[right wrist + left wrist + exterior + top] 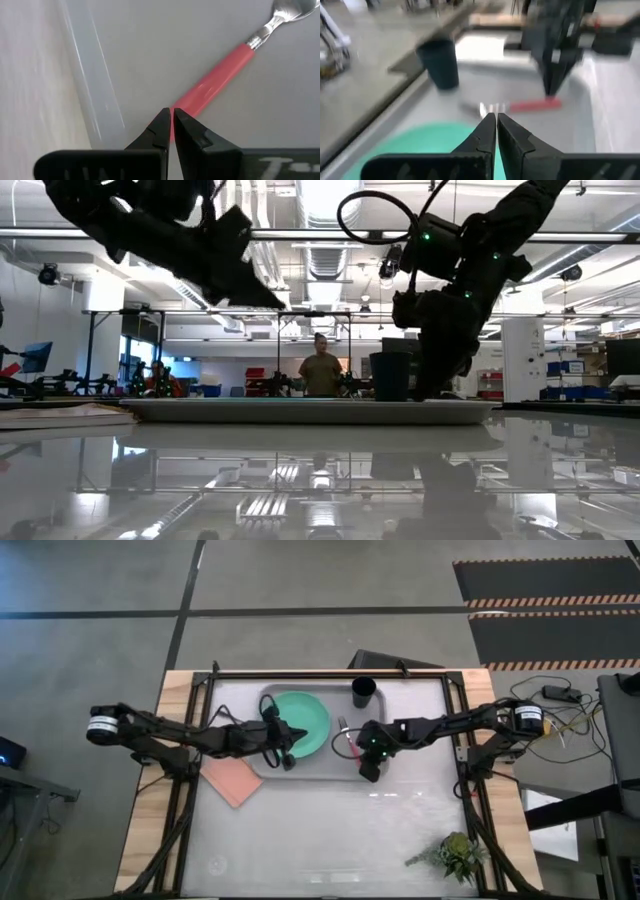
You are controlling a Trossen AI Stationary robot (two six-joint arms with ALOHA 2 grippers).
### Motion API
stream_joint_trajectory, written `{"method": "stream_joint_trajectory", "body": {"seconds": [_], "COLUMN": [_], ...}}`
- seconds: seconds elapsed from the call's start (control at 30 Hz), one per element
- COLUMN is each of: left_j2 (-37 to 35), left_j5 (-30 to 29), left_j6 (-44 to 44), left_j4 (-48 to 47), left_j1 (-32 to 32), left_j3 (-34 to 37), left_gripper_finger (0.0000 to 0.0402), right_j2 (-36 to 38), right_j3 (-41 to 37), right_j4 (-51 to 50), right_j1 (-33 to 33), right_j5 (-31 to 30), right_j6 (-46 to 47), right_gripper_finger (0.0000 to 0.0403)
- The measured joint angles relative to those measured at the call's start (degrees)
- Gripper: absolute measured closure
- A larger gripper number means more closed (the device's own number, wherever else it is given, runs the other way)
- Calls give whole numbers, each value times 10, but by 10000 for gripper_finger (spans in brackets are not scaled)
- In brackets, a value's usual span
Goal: Pick and place plate/cup/fork/spoon on tray
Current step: Put the pink fork on the gray serving tray to the right of the green plate
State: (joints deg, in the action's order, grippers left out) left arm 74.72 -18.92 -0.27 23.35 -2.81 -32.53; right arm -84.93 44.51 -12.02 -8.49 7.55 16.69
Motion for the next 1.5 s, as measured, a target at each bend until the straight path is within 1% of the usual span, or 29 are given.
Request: {"method": "stream_joint_trajectory", "body": {"seconds": [0.17,0.23,0.37,0.43,0.6,0.67,0.73,0.9,0.97,1.13,1.3,1.5], "left_j2": [-28,-42,-71,-91,-147,-166,-180,-185,-180,-163,-152,-144], "left_j5": [4,15,22,23,31,34,34,39,39,39,39,38], "left_j6": [-32,-50,-97,-121,-182,-213,-255,-368,-384,-385,-384,-382], "left_j4": [-146,-200,-322,-392,-510,-549,-608,-710,-713,-682,-653,-626], "left_j1": [2,4,13,15,15,15,15,15,15,15,15,15], "left_j3": [-1,0,-1,-3,-4,-3,1,17,31,62,67,67], "left_gripper_finger": [402,402,402,402,402,402,402,402,402,402,402,402], "right_j2": [-3,-7,-20,-23,-26,-26,-26,-25,-25,-25,-25,-25], "right_j3": [0,0,0,0,0,0,0,0,0,0,0,0], "right_j4": [3,3,3,9,10,10,10,10,10,8,18,75], "right_j1": [0,0,0,0,0,0,0,0,0,0,0,0], "right_j5": [0,-1,-21,-22,-27,-30,-31,-31,-31,-46,-50,-46], "right_j6": [-5,-11,-14,-17,-17,-17,-17,-10,-10,-7,0,-2], "right_gripper_finger": [390,390,390,390,390,390,390,390,390,390,390,390]}}
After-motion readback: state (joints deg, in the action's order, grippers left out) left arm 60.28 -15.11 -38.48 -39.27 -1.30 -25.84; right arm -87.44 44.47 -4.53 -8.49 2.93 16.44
